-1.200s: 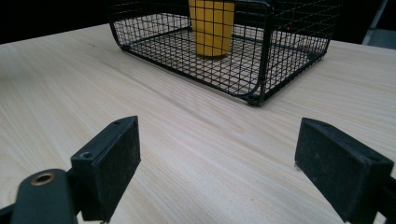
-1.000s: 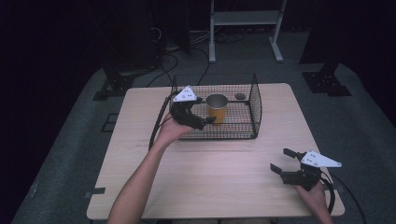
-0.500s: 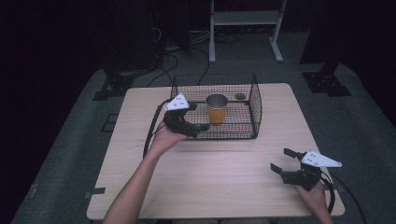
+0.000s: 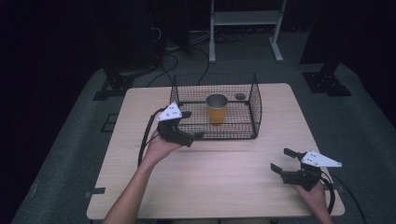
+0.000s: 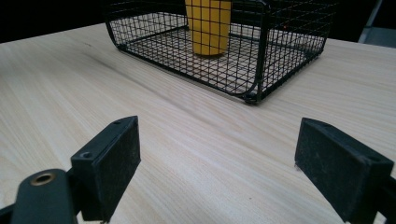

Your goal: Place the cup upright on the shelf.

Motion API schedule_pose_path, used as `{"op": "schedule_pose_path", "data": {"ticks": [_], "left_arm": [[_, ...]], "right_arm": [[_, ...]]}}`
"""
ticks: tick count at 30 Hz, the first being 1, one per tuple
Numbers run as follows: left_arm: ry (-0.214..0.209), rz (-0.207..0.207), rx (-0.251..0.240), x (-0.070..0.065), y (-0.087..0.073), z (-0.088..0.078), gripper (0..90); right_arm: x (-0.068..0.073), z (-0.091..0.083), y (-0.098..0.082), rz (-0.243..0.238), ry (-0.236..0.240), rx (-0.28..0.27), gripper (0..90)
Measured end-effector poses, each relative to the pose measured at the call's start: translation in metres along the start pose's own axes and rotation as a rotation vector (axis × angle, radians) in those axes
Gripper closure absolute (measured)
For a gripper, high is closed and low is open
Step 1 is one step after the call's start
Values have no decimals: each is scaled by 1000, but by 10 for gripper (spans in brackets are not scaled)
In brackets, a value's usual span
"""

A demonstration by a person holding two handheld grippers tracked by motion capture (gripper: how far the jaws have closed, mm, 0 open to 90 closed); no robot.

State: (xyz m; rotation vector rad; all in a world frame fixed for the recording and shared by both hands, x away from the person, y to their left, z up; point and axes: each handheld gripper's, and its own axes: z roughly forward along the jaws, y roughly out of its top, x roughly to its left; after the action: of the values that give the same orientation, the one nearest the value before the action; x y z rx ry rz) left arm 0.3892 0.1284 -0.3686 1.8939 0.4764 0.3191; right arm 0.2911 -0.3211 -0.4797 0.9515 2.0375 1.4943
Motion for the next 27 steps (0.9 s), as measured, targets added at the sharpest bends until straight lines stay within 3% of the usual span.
{"op": "schedule_pose_path", "data": {"ticks": [17, 27], "left_arm": [[-9, 8, -11, -17, -20, -13, 34], [0, -15, -20, -21, -35, -20, 34]], "right_arm": [[0, 0, 0, 2, -5, 2, 132], [0, 0, 0, 3, -5, 1, 132]]}}
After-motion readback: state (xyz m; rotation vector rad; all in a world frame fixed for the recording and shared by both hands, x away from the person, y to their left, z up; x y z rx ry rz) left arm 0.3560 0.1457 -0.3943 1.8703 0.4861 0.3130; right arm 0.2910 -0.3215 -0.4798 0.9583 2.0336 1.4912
